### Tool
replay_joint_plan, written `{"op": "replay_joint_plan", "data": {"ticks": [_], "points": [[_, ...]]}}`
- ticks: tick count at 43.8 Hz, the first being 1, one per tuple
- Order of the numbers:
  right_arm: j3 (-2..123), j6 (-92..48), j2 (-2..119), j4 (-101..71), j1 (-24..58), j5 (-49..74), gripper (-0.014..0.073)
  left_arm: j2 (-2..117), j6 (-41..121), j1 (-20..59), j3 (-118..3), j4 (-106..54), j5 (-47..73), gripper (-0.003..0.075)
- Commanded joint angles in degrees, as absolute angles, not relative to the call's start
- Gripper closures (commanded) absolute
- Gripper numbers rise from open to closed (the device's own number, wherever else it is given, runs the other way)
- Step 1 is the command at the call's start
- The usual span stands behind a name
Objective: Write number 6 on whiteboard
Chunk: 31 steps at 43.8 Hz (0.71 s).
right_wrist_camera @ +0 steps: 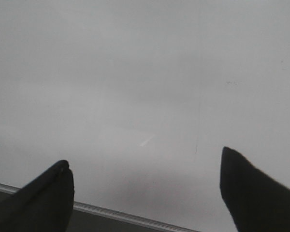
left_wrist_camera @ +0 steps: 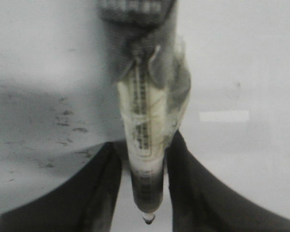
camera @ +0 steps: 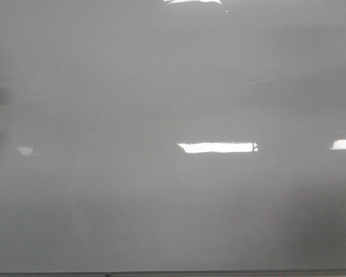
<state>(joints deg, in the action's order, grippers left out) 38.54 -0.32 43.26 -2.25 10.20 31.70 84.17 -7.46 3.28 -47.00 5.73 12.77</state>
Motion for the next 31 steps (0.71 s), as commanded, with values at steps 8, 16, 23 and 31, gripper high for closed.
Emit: {"op": "replay_joint_plan", "data": {"ticks": [8,16,23,31], "points": [[40.40,-0.86,43.27,-2.36,10.18,27.65,-0.0041,81.38,-7.96,3.19,-48.71,5.80,10.54,0.0728],[42.55,-0.86,43.27,-2.40,10.18,30.80,-0.0041,77.58,-5.97,3.29,-50.98,5.80,21.59,0.0741],[47.88,-0.86,45.15,-2.40,10.18,38.34,-0.0041,74.73,2.15,4.76,-56.59,5.62,40.02,0.0741],[53.64,-1.41,49.81,-2.40,10.18,45.81,-0.0041,73.91,17.93,10.19,-62.25,-1.35,57.88,0.0741]]}}
